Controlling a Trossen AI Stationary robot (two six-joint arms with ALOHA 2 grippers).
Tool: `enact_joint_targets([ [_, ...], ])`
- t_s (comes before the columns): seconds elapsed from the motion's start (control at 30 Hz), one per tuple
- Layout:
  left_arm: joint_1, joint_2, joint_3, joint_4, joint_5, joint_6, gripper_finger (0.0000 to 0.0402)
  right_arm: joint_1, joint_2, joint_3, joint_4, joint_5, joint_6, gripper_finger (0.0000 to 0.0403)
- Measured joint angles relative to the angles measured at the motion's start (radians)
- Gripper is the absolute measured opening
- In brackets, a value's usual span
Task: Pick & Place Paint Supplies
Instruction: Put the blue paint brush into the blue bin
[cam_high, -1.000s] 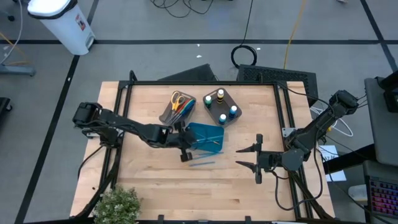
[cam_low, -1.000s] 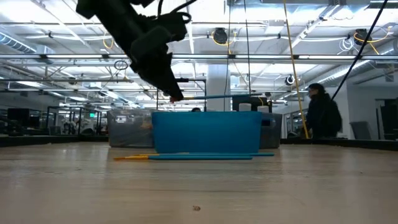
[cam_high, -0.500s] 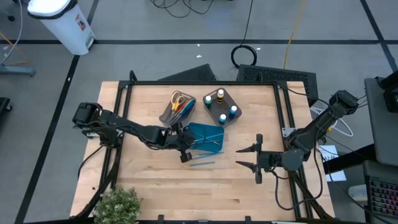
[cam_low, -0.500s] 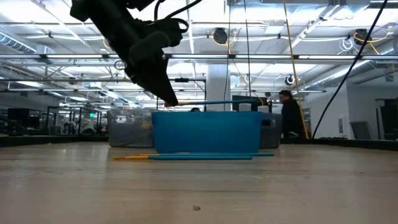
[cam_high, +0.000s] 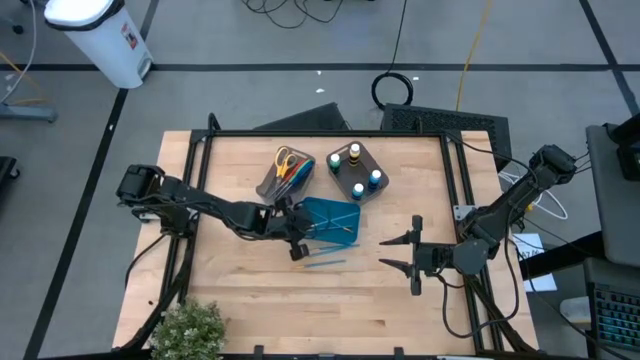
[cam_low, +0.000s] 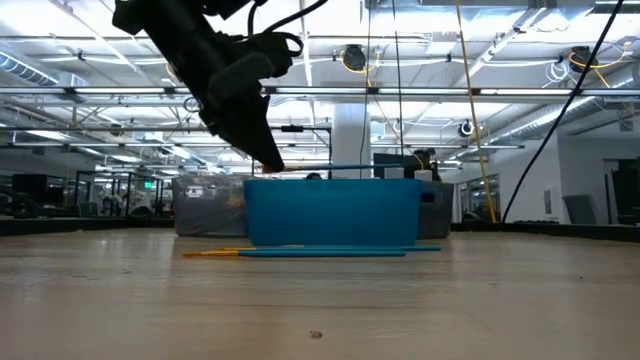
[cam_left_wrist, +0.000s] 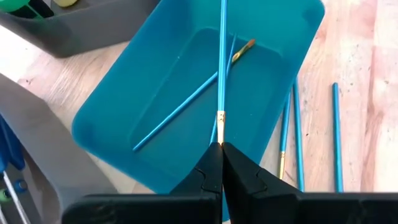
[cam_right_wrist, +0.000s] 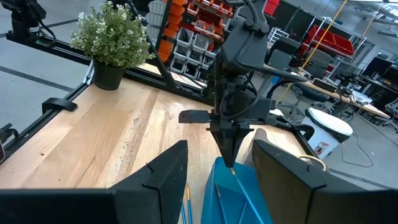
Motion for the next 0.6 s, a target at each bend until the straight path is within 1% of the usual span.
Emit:
enact_joint_targets([
  [0.17,0.0,0.0,0.0,-0.027,0.0,-0.025,0.0001,0.0,0.0,0.0,0.0,0.0,0.0,0.0171],
  [0.6,0.0,0.0,0.0,-0.028,-0.018,-0.027,0.0001,0.0,0.0,0.0,0.0,0.0,0.0,0.0171],
])
